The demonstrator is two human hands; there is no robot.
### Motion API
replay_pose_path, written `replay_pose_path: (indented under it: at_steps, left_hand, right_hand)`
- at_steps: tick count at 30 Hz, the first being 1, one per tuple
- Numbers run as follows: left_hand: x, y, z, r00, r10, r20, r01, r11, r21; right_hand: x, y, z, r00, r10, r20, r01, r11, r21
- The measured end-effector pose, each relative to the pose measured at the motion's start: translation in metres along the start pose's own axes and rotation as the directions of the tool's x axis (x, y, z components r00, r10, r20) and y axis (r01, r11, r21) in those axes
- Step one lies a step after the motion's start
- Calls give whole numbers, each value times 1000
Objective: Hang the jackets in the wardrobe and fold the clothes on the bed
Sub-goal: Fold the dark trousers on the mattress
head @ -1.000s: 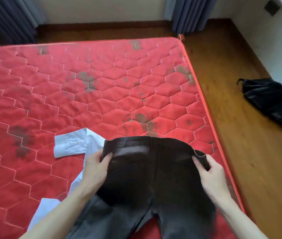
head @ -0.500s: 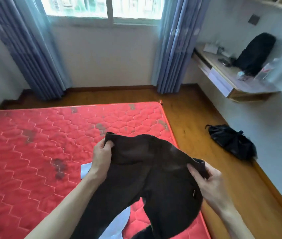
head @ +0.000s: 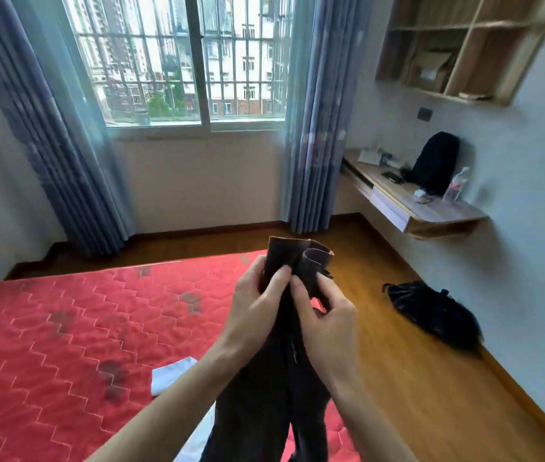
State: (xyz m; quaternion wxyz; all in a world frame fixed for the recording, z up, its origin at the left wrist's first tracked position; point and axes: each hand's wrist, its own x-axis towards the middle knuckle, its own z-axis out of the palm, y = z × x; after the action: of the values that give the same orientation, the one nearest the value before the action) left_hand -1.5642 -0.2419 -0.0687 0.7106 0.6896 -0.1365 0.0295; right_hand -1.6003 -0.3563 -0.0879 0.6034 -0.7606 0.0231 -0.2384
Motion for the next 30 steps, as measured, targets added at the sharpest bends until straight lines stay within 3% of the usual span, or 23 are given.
replay_pose_path:
  at_steps: [4,7,9,10,12,13,15,17,19,22,24,25,26,28,30]
  left_hand:
    - [2,12,8,1000,10,26,-9,1000,-24]
    - [18,16,3,995,-61,-81,51,990,-129]
    - [27,18,-5,984,-137,-114,108,968,-228]
    - [31,19,-9,976,-172,-130,132,953,-272]
    - [36,24,-18,963,-231,-142,164,914,-372]
    - [38,28,-22,957,-252,-140,174,892,-418]
    - [40,37,-30,958,-274,-84,201,850,-487]
    - [39,47,-33,956,-293,5,252,814,-524]
    - [40,51,-34,952,-303,51,285,807,-517]
    - [41,49,-33,961,-275,25,254,845,-471]
    - [41,47,-32,979,-205,-15,182,901,-395]
    - [40,45,-32,986,-162,-37,138,926,-352]
    - [38,44,-31,990,-121,-70,94,946,-310]
    - [35,41,-31,985,-55,-166,18,976,-216]
    - [35,38,-30,966,18,-258,-50,992,-116]
  right_hand:
    - [-4,-28,-11,975,-7,221,-41,976,215]
    - [5,-24,-26,945,-145,293,127,989,79]
    - [16,-17,-43,928,-359,96,365,930,-51]
    - [24,-12,-53,906,-418,-57,414,907,-81]
    - [47,1,-75,895,-310,-321,341,939,42]
    - [61,6,-83,920,-166,-356,247,949,195]
    - [84,11,-82,984,37,-174,21,948,318]
    - [91,5,-62,989,59,132,-92,961,260]
    - [85,1,-38,931,138,339,-237,933,272]
    - [67,6,-16,796,376,474,-481,869,118]
    - [59,-1,-2,763,406,503,-479,878,17]
    - [58,-6,8,802,310,511,-366,931,9]
    - [55,-19,15,836,187,515,-282,953,111]
    - [48,-34,26,873,-30,487,-127,950,286]
    - [45,-45,32,900,-165,403,17,938,346]
